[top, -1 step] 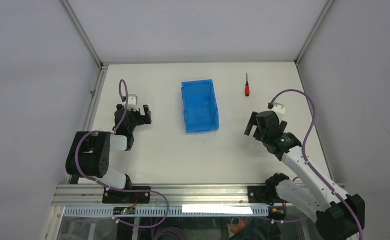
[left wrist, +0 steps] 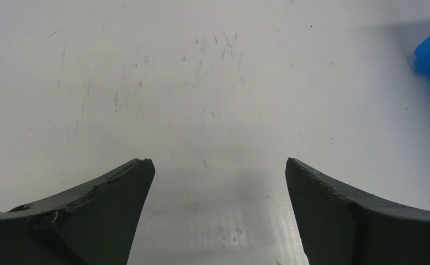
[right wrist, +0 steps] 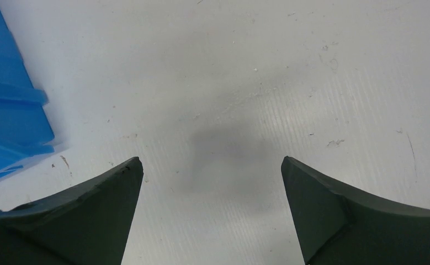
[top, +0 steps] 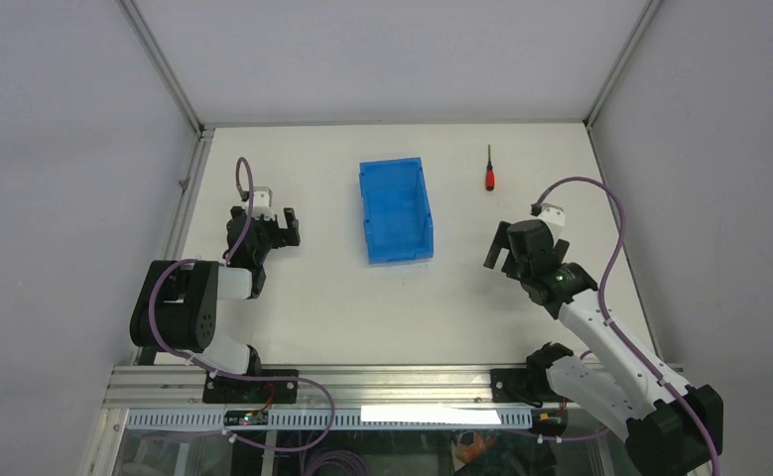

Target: Put the screwdriver in the bin

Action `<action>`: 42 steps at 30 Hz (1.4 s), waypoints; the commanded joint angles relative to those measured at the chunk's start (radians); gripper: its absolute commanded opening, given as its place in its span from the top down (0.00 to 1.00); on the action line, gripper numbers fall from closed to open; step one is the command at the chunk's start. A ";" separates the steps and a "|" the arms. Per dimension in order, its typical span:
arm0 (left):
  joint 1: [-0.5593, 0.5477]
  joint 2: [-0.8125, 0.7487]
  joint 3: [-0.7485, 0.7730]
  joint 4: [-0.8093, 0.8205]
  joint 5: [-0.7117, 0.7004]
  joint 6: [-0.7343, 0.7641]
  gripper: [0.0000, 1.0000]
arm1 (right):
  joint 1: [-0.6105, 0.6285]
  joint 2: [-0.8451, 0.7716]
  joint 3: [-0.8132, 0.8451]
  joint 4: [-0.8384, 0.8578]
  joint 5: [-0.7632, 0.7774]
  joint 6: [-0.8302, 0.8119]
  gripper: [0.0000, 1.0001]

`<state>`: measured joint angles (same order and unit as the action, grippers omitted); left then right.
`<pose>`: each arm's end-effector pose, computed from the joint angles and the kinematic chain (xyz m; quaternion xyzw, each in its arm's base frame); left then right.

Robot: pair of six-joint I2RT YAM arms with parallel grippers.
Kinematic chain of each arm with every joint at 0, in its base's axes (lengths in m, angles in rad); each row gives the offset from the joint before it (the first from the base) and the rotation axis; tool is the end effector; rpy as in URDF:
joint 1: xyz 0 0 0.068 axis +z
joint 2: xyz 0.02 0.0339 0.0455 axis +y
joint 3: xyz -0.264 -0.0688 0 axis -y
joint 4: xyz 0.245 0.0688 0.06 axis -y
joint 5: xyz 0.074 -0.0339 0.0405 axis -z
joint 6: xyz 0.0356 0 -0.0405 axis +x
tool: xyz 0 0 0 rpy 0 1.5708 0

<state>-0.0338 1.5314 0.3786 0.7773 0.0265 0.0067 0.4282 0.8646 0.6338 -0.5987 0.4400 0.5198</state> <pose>0.2657 -0.0099 0.1376 0.0242 0.8263 -0.0186 0.5624 0.1633 0.0579 0.2384 0.1206 0.9051 -0.0196 0.4074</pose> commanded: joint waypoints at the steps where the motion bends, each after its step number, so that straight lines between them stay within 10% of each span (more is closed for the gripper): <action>1: -0.008 -0.024 0.005 0.027 -0.003 -0.018 0.01 | 0.006 -0.007 0.011 0.004 0.037 0.025 0.01; 10: -0.008 -0.024 0.005 0.027 -0.003 -0.017 0.01 | 0.001 0.189 0.272 -0.001 0.046 -0.064 0.01; 24: -0.008 -0.024 0.005 0.027 -0.003 -0.018 0.01 | -0.239 1.058 1.165 -0.202 -0.095 -0.269 0.01; 36: -0.008 -0.024 0.005 0.027 -0.003 -0.017 0.01 | -0.278 1.542 1.581 -0.291 -0.229 -0.300 0.01; 39: -0.008 -0.025 0.005 0.027 -0.003 -0.018 0.01 | -0.288 1.592 1.598 -0.299 -0.253 -0.288 0.14; 42: -0.008 -0.024 0.005 0.027 -0.002 -0.017 0.01 | -0.291 1.599 1.577 -0.289 -0.281 -0.279 0.51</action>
<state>-0.0338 1.5311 0.3786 0.7773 0.0265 0.0067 0.1513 2.4531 2.1826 -0.8635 0.2066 0.2398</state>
